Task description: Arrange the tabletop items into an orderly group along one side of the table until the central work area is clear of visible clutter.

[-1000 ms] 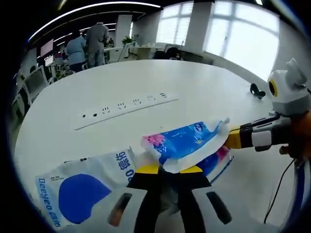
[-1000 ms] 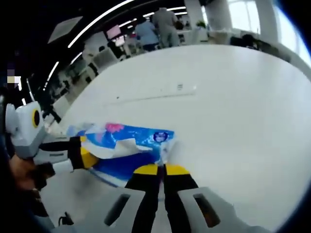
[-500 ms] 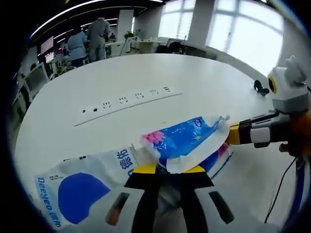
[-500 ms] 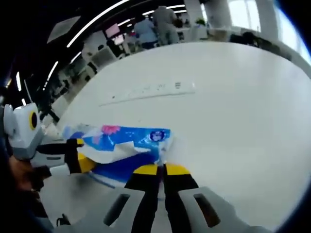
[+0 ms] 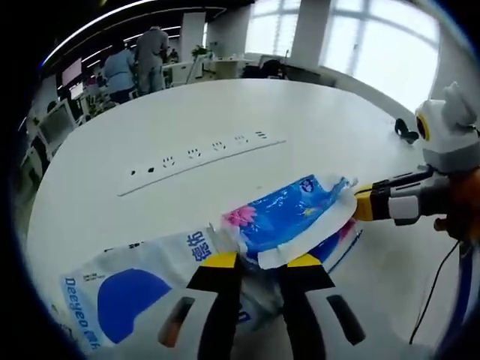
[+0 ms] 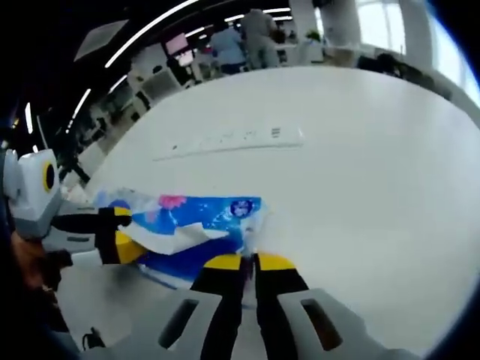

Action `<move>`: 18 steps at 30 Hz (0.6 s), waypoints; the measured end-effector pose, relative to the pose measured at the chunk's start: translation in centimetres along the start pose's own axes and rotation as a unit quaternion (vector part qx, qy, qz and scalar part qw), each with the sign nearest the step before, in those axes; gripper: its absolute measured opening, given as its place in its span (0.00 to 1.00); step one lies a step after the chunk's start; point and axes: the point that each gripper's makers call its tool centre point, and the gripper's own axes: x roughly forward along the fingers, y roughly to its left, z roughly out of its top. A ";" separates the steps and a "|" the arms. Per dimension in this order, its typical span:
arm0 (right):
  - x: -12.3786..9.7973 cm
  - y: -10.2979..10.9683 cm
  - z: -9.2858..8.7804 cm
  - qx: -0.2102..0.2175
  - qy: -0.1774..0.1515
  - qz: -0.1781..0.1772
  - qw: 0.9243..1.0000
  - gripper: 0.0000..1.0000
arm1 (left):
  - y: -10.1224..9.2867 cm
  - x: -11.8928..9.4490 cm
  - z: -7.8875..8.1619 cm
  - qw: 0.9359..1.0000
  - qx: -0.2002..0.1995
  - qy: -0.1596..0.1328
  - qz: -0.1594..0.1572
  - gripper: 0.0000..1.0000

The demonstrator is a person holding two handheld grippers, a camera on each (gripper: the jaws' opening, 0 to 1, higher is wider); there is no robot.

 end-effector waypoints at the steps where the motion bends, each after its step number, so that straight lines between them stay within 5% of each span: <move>1: 0.0 0.0 0.0 0.000 0.001 0.000 1.000 0.02 | 0.0 0.0 0.0 1.000 0.000 0.000 0.000 0.21; 10: -0.3 0.0 0.1 0.001 0.000 0.003 1.000 0.06 | 0.3 -0.4 0.2 1.000 0.004 0.004 0.004 0.28; 18: -0.7 0.2 0.0 -0.012 0.005 -0.004 1.000 0.21 | 0.4 -1.0 0.3 1.000 0.014 0.007 0.008 0.33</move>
